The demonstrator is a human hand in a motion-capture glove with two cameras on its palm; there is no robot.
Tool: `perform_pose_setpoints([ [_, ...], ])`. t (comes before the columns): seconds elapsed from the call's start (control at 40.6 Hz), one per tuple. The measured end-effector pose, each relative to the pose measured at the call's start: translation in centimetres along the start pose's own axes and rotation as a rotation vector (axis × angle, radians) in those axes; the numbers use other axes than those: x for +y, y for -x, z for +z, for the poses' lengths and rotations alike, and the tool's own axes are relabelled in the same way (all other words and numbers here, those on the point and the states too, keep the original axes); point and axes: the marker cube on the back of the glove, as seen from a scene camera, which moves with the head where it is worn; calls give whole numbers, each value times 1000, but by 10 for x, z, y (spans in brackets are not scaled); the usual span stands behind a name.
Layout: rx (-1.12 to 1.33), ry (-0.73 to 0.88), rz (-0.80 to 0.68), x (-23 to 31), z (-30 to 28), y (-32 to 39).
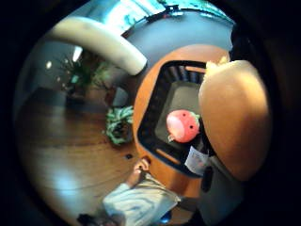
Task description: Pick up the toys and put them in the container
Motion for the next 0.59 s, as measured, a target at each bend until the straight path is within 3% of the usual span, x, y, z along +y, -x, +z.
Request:
perform_pose_setpoints([
  [0.197, 10, 26, -41, -16, 20, 54],
  [0.592, 48, 134, 4, -10, 41, 49],
])
